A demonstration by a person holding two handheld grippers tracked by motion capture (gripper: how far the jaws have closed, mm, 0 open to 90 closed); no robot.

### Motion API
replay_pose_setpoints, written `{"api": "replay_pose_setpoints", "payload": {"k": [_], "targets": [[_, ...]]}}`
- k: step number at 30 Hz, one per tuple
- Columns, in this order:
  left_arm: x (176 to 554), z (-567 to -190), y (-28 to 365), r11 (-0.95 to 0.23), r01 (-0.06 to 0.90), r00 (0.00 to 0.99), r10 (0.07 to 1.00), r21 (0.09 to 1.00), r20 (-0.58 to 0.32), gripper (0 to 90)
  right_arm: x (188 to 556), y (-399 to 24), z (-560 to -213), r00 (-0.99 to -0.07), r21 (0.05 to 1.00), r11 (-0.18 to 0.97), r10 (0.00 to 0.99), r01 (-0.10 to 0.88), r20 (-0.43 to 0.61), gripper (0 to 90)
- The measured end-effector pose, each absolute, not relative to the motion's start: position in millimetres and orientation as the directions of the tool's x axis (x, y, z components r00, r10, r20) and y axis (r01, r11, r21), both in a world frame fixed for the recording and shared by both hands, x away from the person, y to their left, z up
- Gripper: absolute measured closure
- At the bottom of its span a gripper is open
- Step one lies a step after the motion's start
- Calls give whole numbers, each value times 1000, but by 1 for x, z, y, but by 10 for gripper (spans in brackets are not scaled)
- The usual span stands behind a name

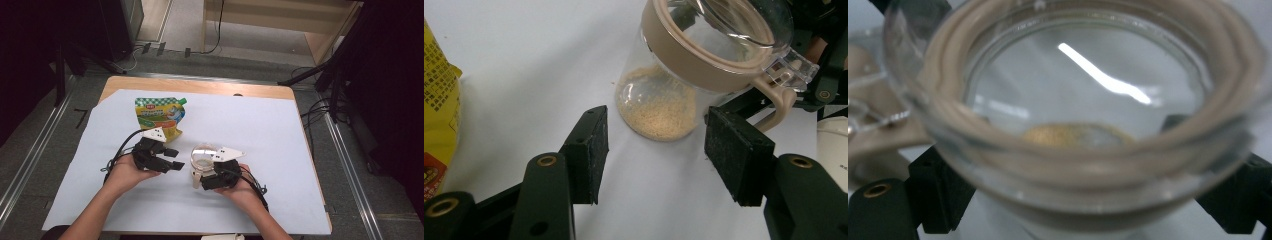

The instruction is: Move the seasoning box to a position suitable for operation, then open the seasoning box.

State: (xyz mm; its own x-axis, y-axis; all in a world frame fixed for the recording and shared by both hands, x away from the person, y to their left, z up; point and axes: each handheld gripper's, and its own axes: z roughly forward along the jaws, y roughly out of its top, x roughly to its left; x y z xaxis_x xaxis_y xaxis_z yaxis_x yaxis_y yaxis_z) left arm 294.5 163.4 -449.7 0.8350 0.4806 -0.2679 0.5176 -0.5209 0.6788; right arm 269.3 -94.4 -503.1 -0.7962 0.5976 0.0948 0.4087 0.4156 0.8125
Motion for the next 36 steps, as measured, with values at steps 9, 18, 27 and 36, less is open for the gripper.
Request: {"api": "replay_pose_setpoints", "payload": {"k": [9, 18, 27, 36], "targets": [[292, -449, 167, -522, 518, 833, 487, 678, -261, 437, 257, -117, -496, -803, 794, 421, 581, 438, 135, 146], [290, -450, 162, -524, 513, 837, 481, 680, -261, 443, 243, -143, -479, -802, 811, 412, 586, 415, 112, 325], [288, -449, 157, -535, 499, 848, 465, 682, -255, 460, 249, -154, -469, -788, 811, 378, 595, 447, 157, 490], [283, -446, 149, -545, 496, 859, 421, 676, -290, 653, 250, -155, -468, -764, 816, 366, 630, 448, 136, 735]]}}
